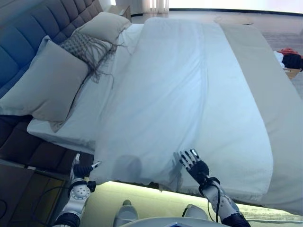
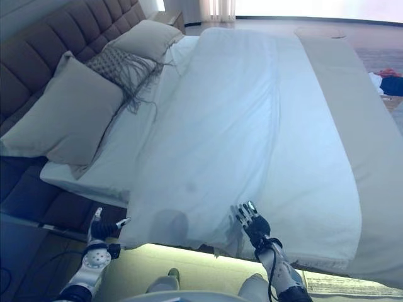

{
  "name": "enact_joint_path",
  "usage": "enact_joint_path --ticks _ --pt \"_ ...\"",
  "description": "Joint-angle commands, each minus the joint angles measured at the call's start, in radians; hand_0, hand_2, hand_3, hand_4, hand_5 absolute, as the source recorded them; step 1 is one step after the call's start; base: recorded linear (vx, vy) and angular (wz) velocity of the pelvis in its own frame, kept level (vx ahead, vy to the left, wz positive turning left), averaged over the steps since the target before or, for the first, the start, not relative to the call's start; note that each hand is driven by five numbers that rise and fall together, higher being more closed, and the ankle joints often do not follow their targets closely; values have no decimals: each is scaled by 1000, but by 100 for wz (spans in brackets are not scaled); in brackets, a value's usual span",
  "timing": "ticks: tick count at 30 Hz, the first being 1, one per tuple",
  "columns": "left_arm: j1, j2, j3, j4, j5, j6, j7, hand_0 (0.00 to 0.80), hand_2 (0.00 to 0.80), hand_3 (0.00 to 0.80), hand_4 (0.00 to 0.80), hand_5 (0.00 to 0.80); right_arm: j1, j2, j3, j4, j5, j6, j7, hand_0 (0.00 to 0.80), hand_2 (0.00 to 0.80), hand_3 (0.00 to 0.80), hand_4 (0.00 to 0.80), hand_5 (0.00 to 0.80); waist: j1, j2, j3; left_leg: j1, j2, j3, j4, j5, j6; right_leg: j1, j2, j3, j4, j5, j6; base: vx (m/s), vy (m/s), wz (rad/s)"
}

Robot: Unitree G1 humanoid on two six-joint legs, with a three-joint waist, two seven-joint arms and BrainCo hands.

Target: Make the bed neatly

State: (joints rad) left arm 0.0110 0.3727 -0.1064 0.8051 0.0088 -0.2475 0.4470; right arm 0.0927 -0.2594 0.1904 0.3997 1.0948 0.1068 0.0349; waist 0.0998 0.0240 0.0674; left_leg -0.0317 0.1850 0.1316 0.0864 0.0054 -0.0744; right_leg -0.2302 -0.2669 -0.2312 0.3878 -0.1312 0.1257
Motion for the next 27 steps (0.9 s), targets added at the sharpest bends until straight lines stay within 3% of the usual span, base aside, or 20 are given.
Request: enact_joint_path --ticks 1,5,9,11,15,17,18,23,27 --pt "-106 62 -2 -34 31 -27 34 0 0 0 0 0 -26 21 -23 -55 25 -19 -6 0 0 0 0 0 -3 -68 47 -92 -27 -19 97 27 -28 162 -10 -73 -251 181 54 -87 35 1" --pt "-84 56 -16 -60 89 -10 17 0 0 0 0 0 -27 13 -55 -36 38 -62 -27 0 0 0 0 0 3 -67 69 -104 -55 -9 124 0 -10 146 -60 -81 -223 208 69 -2 144 18" --pt "-104 83 -31 -76 -25 -35 17 0 0 0 0 0 -26 36 -59 -68 78 -115 -20 0 0 0 0 0 -9 -80 137 -200 -98 -2 212 -56 50 -33 -129 2 -40 273 82 -217 133 -1" --pt "-94 81 -20 -98 -64 -38 -16 0 0 0 0 0 -5 52 -65 -68 57 -123 -10 0 0 0 0 0 -23 -80 158 -214 -113 -3 233 -70 71 -83 -127 42 -22 300 83 -59 53 -15" --pt "-179 89 -54 -85 -113 -91 64 0 0 0 0 0 -62 37 -53 21 -19 -223 20 0 0 0 0 0 -62 -92 222 -321 -110 14 288 -86 68 -174 -90 64 -131 322 78 -242 -51 -17" --pt "-267 95 -95 -56 -106 -100 133 0 0 0 0 0 -129 0 -41 110 -60 -291 0 0 0 0 0 0 -68 -101 264 -417 -82 9 343 -86 61 -233 -83 50 -124 323 68 -283 -125 -5" --pt "-300 99 -116 -44 -96 -99 164 0 0 0 0 0 -154 -12 -31 149 -61 -312 1 0 0 0 0 0 -63 -97 279 -441 -59 -7 362 -107 42 -249 -74 46 -102 295 79 -177 -133 -9" --pt "-411 99 -171 -14 -55 -85 272 0 0 0 0 0 -222 -32 -51 268 126 -355 75 0 0 0 0 0 -62 -106 330 -536 -31 -29 343 -52 5 -314 -64 12 -107 281 79 -122 -33 -19" --pt "-443 98 -193 -12 0 -87 356 0 0 0 0 0 -232 -46 -57 228 121 -383 80 0 0 0 0 0 -71 -101 353 -593 -30 -35 331 -21 -7 -371 -68 -1 -104 286 79 -91 81 -15"
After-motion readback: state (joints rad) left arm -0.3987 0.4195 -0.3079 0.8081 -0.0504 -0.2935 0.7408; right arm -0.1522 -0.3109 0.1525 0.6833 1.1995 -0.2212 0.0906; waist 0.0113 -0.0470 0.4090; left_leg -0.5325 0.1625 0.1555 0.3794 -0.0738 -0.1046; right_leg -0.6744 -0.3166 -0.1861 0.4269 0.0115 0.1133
